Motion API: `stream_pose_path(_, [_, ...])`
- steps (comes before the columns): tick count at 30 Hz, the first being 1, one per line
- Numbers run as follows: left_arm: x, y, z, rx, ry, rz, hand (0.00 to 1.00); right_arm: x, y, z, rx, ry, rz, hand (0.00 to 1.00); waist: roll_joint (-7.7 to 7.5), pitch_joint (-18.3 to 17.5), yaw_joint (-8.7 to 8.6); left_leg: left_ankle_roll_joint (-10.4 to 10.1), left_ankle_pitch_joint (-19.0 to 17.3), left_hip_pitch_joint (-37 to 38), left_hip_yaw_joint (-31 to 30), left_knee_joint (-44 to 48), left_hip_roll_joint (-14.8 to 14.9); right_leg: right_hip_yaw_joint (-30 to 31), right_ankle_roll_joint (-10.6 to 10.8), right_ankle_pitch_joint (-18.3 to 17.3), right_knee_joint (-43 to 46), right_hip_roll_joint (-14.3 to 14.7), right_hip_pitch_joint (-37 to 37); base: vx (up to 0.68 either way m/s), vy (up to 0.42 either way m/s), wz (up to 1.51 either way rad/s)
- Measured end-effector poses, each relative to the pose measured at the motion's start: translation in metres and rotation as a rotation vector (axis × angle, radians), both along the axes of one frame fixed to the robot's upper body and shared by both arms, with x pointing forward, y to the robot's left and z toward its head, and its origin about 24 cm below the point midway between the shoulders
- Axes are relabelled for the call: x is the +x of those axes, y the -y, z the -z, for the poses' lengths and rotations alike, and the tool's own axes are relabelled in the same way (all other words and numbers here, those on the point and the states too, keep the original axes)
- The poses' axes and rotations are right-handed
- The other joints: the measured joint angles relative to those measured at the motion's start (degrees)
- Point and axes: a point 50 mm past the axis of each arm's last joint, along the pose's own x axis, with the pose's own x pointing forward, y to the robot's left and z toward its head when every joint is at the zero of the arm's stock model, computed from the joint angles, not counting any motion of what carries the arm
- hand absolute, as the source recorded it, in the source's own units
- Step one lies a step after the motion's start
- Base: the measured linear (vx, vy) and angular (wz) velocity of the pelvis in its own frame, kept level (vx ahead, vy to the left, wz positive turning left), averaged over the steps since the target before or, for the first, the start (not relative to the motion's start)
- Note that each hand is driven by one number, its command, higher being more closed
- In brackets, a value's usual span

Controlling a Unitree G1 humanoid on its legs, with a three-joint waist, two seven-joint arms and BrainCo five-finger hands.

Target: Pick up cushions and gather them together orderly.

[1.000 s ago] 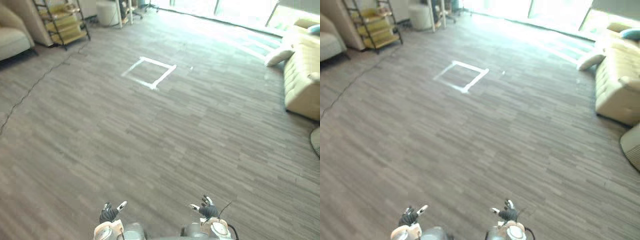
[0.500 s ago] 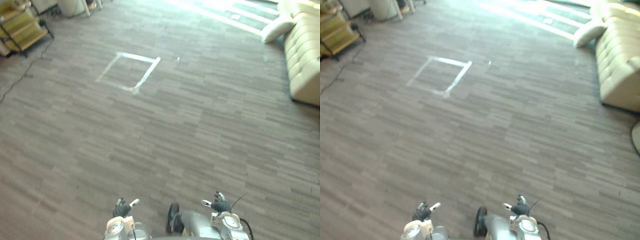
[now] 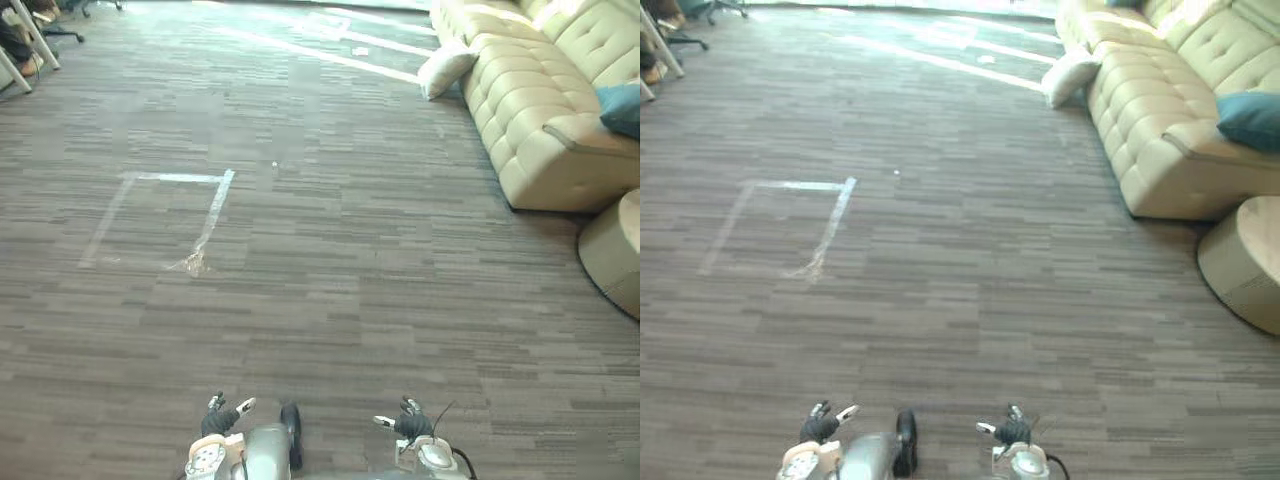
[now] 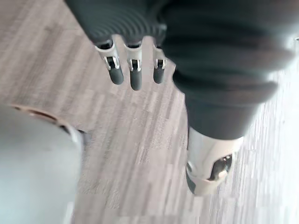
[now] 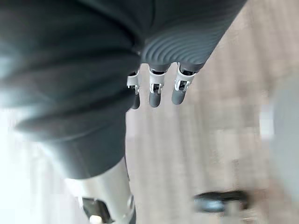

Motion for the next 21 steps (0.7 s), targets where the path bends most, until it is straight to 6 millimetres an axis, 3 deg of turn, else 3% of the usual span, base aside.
stream_pose_path(1, [-0.001, 0.001, 0.001, -0.002, -0.004, 0.006, 0.0, 0.001, 0.0, -0.001, -0.005, 0.005, -0.01, 0.0, 0.36, -0.18, -0.07, -0.09, -0.48, 1.6, 0.14, -0.68, 0.13, -1.39, -0.92, -0.66, 0.51, -0.2, -1.68, 0.63, 0.195, -0.12])
stream_pose_path(2, [-0.003, 0.004, 0.002, -0.001, -0.021, 0.028, 0.0, 0.005, 0.0, -0.003, -0.01, 0.024, -0.029, 0.0, 0.77, -0.04, -0.48, 0.23, -1.78, 6.04, 0.35, -3.25, 0.46, -5.31, -2.99, -3.77, -0.97, -0.37, -6.55, 0.63, 0.117, 0.03])
stream_pose_path(4, [0.0, 0.006, 0.002, -0.002, -0.021, 0.044, 0.0, 0.012, 0.002, -0.006, -0.024, 0.043, -0.045, 0.0, 1.04, 0.07, -1.58, 0.14, -3.46, 9.72, 0.35, -4.9, 1.13, -9.29, -3.52, -5.33, -7.91, 0.52, -12.04, 0.55, 0.042, 0.09])
stream_pose_path(5, [-0.002, 0.008, 0.004, -0.006, -0.031, 0.048, 0.0, 0.017, 0.006, -0.008, -0.034, 0.057, -0.05, 0.0, 1.52, 0.29, -2.37, -0.36, -4.51, 12.56, 0.4, -6.15, 1.76, -12.55, -4.01, -4.44, -18.02, 1.72, -15.17, 0.6, -0.013, 0.14])
stream_pose_path(6, [-0.002, 0.009, 0.004, -0.008, -0.033, 0.054, 0.0, 0.021, 0.007, -0.01, -0.041, 0.069, -0.052, 0.0, 1.68, 0.47, -2.88, -1.22, -5.17, 14.75, 0.41, -7.52, 2.26, -14.76, -4.16, -0.33, -30.01, 3.28, -17.09, 0.74, -0.025, 0.16])
stream_pose_path(7, [-0.001, 0.009, 0.004, -0.008, -0.032, 0.056, 0.0, 0.022, 0.008, -0.01, -0.042, 0.07, -0.053, 0.0, 1.64, 0.5, -2.92, -1.54, -5.36, 15.45, 0.39, -8.0, 2.26, -15.12, -4.33, 1.37, -33.8, 3.63, -17.55, 0.67, -0.058, 0.23])
stream_pose_path(8, [-0.001, 0.01, 0.003, -0.005, -0.031, 0.066, 0.0, 0.022, 0.008, -0.01, -0.044, 0.068, -0.054, 0.0, 1.29, 0.54, -3.06, -3.23, -6.37, 17.44, -0.12, -8.67, 2.04, -15.09, -4.29, 6.76, -44.45, 5.23, -17.99, 0.72, -0.103, 0.24])
stream_pose_path(9, [-0.003, 0.008, 0.004, 0.001, -0.038, 0.071, 0.0, 0.019, 0.008, -0.009, -0.043, 0.055, -0.054, 0.0, 0.5, 0.09, -3.01, -5.02, -7.62, 19.73, -1.36, -8.48, 1.22, -14.26, -5.23, 9.79, -48.27, 6.04, -18.59, 0.75, -0.126, 0.26])
stream_pose_path(11, [-0.007, 0.008, 0.005, 0.002, -0.048, 0.075, 0.0, 0.018, 0.011, -0.008, -0.054, 0.045, -0.056, 0.0, 0.15, -0.43, -3.38, -5.28, -8.46, 21.13, -3.97, -5.61, 1.46, -10.43, -10.63, 15.43, -43.6, 6.75, -19.52, 0.79, -0.192, 0.31])
stream_pose_path(13, [-0.008, 0.023, 0.007, -0.033, -0.05, 0.08, 0.0, 0.015, 0.021, -0.008, -0.092, 0.037, -0.068, 0.0, 3.66, -1.69, -3.35, -5.73, -8.17, 15.43, -7.54, 10.13, 5.58, -12.16, -11.66, 11.2, -38.84, 8.12, -18.62, 0.72, -0.253, 0.36])
stream_pose_path(14, [-0.006, 0.025, 0.006, -0.045, -0.036, 0.062, 0.0, 0.016, 0.027, -0.01, -0.105, 0.045, -0.058, 0.0, 5.88, -1.52, -3.47, -9.1, -4.14, 8.87, -9.18, 25.37, 8.9, -13.26, -12.15, 8.89, -40.29, 10.41, -15.57, 0.7, -0.233, 0.3])
stream_pose_path(15, [-0.005, 0.027, 0.005, -0.056, -0.024, 0.039, 0.0, 0.016, 0.027, -0.011, -0.108, 0.046, -0.059, 0.0, 6.89, -1.22, -3.15, -11.22, -0.43, 4.03, -9.54, 36.12, 11.74, -13.51, -13.14, 7.77, -41.72, 12.32, -12.49, 0.84, -0.257, 0.19])
stream_pose_path(16, [-0.003, 0.023, 0.003, -0.055, -0.003, -0.004, 0.0, 0.016, 0.021, -0.01, -0.089, 0.044, -0.057, 0.0, 6.79, -0.27, -2.88, -10.06, -1.84, -0.88, -7.53, 48.36, 15.23, -13.17, -14.12, 5.84, -44.1, 14.52, -6.69, 0.68, -0.187, 0.0])
stream_pose_path(17, [-0.001, 0.021, 0.002, -0.053, 0.004, -0.011, 0.0, 0.016, 0.017, -0.009, -0.08, 0.043, -0.057, 0.0, 6.3, 0.05, -2.64, -9.84, -2.45, -2.02, -7.12, 50.47, 15.61, -12.99, -14.18, 5.25, -44.75, 14.83, -4.6, 0.63, -0.178, -0.1])
stream_pose_path(18, [0.003, 0.012, -0.002, -0.025, 0.026, -0.004, 0.0, 0.014, 0.008, -0.008, -0.054, 0.037, -0.058, 0.0, 4.58, 0.84, -1.96, -8.92, -4.19, -5.35, -5.9, 52.39, 15.38, -11.94, -14.42, 3.94, -47.04, 14.88, 0.63, 0.69, -0.218, -0.33])
stream_pose_path(19, [0.006, 0.009, -0.004, -0.013, 0.043, 0.005, 0.0, 0.014, 0.004, -0.006, -0.046, 0.03, -0.065, 0.0, 3.15, 0.91, -1.47, -7.68, -6.34, -9.76, -3.82, 49.23, 13.98, -10.16, -14.1, 3.55, -49.99, 14.85, 5.33, 0.55, -0.181, -0.45])
stream_pose_path(20, [0.006, 0.009, -0.005, -0.011, 0.047, 0.005, 0.0, 0.014, 0.003, -0.006, -0.046, 0.03, -0.068, 0.0, 2.94, 1.05, -1.22, -7.17, -7.02, -10.99, -3.34, 47.61, 13.65, -9.64, -13.96, 3.48, -50.75, 14.85, 6.46, 0.65, -0.151, -0.79])
stream_pose_path(21, [0.008, 0.01, -0.006, -0.012, 0.056, 0.011, 0.0, 0.015, 0.0, -0.006, -0.043, 0.03, -0.084, 0.0, 3.16, 1.27, -0.01, -6.87, -7.93, -14.46, -2.78, 38.08, 11.65, -7.65, -13.27, 3.1, -53.0, 14.66, 9.46, 0.33, -0.037, -0.7])
